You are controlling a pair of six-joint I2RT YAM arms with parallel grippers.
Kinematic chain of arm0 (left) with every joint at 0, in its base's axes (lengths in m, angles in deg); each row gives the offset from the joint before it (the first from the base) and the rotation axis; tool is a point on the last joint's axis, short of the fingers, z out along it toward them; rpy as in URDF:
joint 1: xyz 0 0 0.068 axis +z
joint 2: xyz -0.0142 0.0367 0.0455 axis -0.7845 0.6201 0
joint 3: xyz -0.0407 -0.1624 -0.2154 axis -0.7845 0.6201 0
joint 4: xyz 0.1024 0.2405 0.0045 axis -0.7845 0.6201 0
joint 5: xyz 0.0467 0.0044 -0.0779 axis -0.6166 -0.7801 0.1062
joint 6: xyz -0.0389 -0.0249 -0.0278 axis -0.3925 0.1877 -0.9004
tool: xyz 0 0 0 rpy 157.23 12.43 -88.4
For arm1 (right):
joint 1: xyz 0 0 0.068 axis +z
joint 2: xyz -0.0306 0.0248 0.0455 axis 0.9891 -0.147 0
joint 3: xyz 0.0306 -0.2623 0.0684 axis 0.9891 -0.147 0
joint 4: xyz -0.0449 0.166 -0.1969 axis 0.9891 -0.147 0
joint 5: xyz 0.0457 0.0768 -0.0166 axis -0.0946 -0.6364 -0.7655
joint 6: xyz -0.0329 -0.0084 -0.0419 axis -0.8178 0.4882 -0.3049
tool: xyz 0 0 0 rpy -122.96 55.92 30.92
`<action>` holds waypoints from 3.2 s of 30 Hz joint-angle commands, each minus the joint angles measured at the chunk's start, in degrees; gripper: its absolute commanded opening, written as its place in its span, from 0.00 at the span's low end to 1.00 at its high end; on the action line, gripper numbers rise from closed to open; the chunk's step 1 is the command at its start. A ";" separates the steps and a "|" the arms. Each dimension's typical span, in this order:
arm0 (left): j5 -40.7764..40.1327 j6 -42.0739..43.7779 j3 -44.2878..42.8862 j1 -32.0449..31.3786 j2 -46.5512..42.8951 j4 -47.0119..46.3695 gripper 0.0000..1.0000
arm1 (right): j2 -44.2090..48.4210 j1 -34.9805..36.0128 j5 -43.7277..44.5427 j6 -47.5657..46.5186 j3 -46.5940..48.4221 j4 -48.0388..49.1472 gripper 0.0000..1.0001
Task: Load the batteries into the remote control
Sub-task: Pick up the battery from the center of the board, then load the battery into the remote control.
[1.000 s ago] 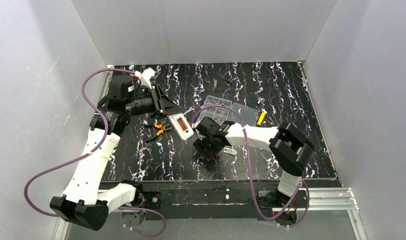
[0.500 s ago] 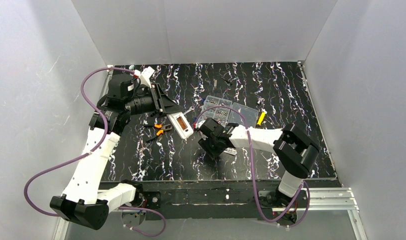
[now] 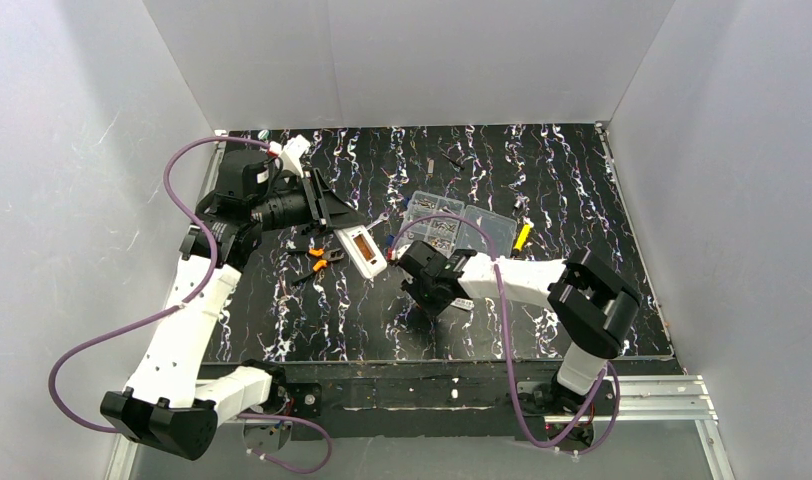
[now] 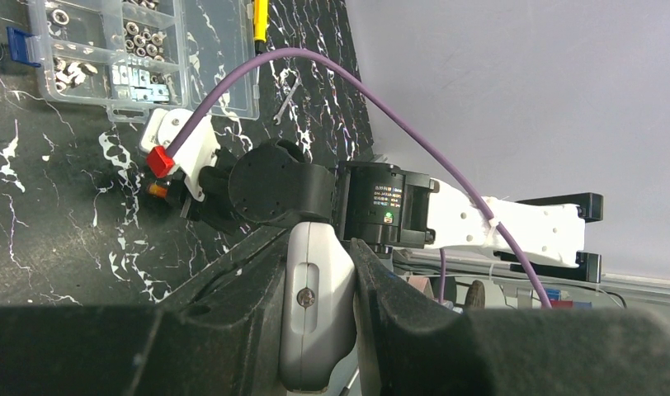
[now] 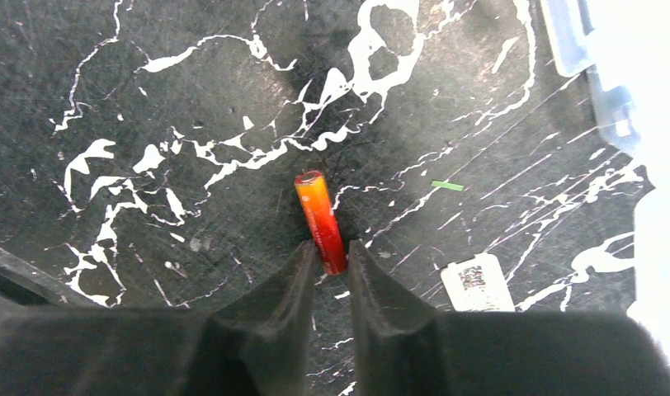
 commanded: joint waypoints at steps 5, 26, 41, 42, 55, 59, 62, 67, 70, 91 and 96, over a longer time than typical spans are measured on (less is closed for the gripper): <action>2.17 -0.50 1.63 0.22 -1.15 -2.43 0.00 | 3.18 0.63 0.22 1.37 -1.56 -3.02 0.01; 13.70 -16.02 12.98 -0.72 8.50 -58.03 0.00 | 35.53 -7.16 3.70 -6.02 8.20 -14.75 0.01; 12.57 0.80 11.59 -9.68 7.11 -42.70 0.00 | 43.33 -7.37 1.28 -9.82 13.28 -5.53 0.01; 12.25 0.77 11.62 -9.90 7.38 -42.64 0.00 | 42.96 -7.37 1.63 -9.09 13.72 -6.13 0.01; 5.22 -5.11 14.21 -11.43 12.36 -42.69 0.00 | 31.93 -10.11 9.34 4.41 20.65 -25.41 0.01; 4.11 -4.78 14.81 -11.46 12.53 -39.97 0.00 | 31.31 -10.75 8.93 10.22 19.61 -26.69 0.01; 2.90 -3.94 15.09 -11.41 12.22 -37.73 0.00 | 31.89 -10.86 9.12 11.76 18.24 -25.57 0.01; 2.37 -3.95 15.03 -11.41 12.30 -36.67 0.00 | 32.84 -11.23 10.31 13.76 15.16 -24.06 0.01; 2.36 -4.04 15.00 -11.40 12.20 -36.41 0.00 | 32.91 -11.33 11.85 14.39 12.64 -22.91 0.01; 1.42 -24.26 21.14 -12.18 20.27 -65.89 0.00 | 27.95 -11.33 -7.62 9.44 26.38 -28.61 0.01; 1.60 -27.86 20.88 -13.83 24.39 -73.35 0.00 | 25.65 -11.33 -11.35 11.17 29.87 -30.53 0.01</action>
